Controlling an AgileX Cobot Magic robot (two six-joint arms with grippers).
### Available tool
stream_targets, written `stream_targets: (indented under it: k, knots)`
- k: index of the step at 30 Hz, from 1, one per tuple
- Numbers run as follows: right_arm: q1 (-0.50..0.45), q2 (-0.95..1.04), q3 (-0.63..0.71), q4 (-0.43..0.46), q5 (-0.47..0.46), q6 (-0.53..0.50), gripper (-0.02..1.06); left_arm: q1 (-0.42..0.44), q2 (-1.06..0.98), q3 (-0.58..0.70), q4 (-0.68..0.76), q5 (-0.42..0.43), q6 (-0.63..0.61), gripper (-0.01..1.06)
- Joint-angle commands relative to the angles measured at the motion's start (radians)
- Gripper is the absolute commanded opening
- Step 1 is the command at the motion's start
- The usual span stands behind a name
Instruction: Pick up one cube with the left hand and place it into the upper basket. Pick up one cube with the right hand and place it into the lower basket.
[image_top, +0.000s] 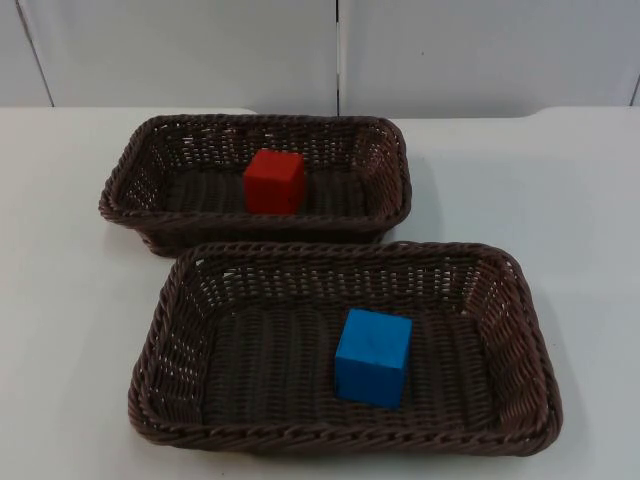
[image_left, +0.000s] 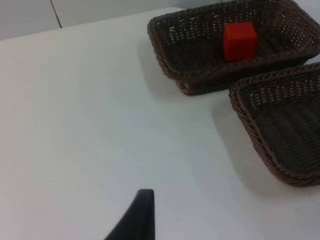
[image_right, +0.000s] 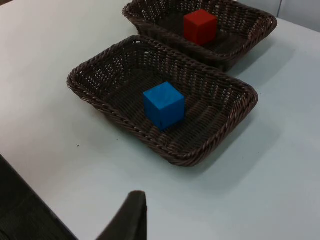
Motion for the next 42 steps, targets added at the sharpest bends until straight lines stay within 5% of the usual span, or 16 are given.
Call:
stream_targets:
  k: [1,11,26,42]
  knots:
    - [-0.001,-0.003,0.009,-0.002,0.0,0.002,1.05,-0.001,-0.004,0.004,0.004,-0.011,-0.006,0.99]
    - [-0.001,-0.003,0.009,-0.002,0.0,0.002,1.05,0.045,-0.004,0.004,0.008,-0.011,-0.006,0.99]
    - [-0.001,-0.003,0.009,-0.002,0.0,0.002,1.05,0.296,-0.004,0.004,0.014,-0.011,-0.006,0.99]
    - [-0.038,-0.003,0.009,-0.002,0.0,0.002,1.05,0.302,-0.004,0.004,0.02,-0.011,-0.006,0.99]
